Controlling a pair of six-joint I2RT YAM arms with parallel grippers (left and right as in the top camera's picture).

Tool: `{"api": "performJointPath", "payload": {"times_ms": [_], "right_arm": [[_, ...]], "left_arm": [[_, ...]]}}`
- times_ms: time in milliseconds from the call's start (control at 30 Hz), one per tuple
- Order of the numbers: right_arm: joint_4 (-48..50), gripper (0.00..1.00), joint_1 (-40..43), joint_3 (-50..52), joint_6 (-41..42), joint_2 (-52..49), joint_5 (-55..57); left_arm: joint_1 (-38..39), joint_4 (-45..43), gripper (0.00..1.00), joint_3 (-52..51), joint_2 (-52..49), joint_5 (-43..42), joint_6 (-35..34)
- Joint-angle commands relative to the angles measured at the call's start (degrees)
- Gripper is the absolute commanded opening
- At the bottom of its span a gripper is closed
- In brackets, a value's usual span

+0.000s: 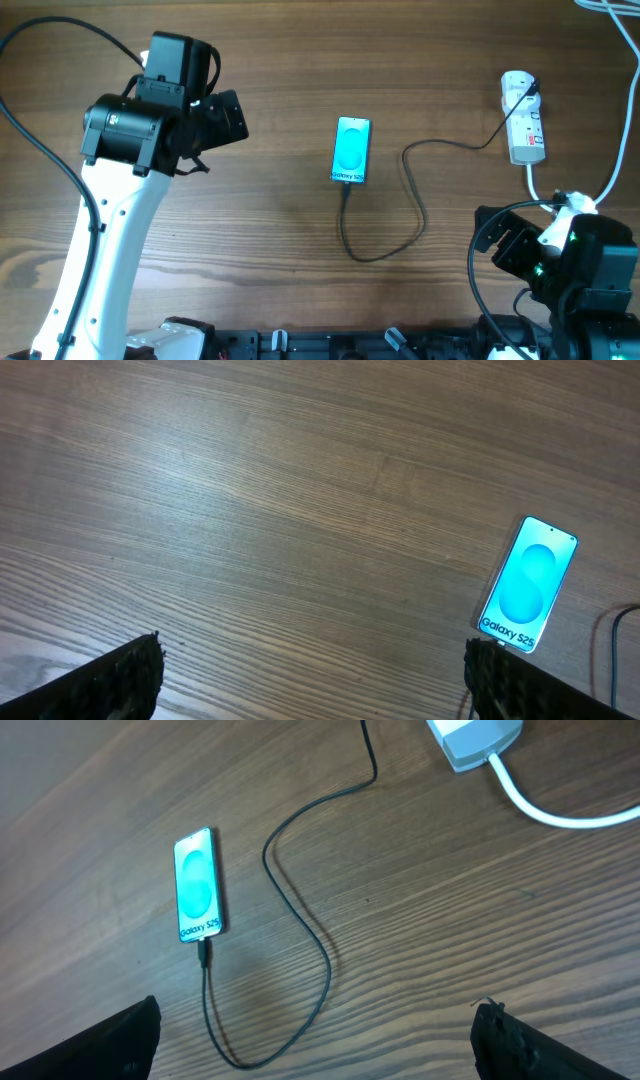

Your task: Plug charger to phone and switch on socket

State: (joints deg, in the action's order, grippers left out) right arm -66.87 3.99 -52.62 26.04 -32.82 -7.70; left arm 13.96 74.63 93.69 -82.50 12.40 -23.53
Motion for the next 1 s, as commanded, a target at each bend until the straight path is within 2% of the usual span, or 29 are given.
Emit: {"api": "performJointPath", "payload": {"times_ms": [0, 200, 267, 500, 667, 967], "right_arm": [[2.14, 1.0, -0.28, 0.9, -6.08, 0.46, -0.15], [16.15, 1.0, -0.28, 9.42, -22.27, 10.03, -11.1], [20.33, 1.0, -0.31, 13.27, -24.35, 13.99, -12.61], [40.5, 1.0, -3.21, 29.18, -24.61, 26.43, -13.38], [53.9, 1.0, -3.28, 37.53, -24.61, 29.92, -14.05], [64.52, 1.0, -3.28, 46.18, -26.03, 32.63, -14.27]], "left_arm": [[0.02, -0.02, 1.0, 0.0, -0.17, 0.94, -0.96], [0.02, -0.02, 1.0, 0.0, -0.17, 0.94, -0.94], [0.02, -0.02, 1.0, 0.0, -0.17, 0.94, -0.94], [0.02, -0.02, 1.0, 0.0, -0.17, 0.94, -0.94], [0.02, -0.02, 1.0, 0.0, -0.17, 0.94, -0.94], [0.02, -0.02, 1.0, 0.0, -0.17, 0.94, -0.94]]}}
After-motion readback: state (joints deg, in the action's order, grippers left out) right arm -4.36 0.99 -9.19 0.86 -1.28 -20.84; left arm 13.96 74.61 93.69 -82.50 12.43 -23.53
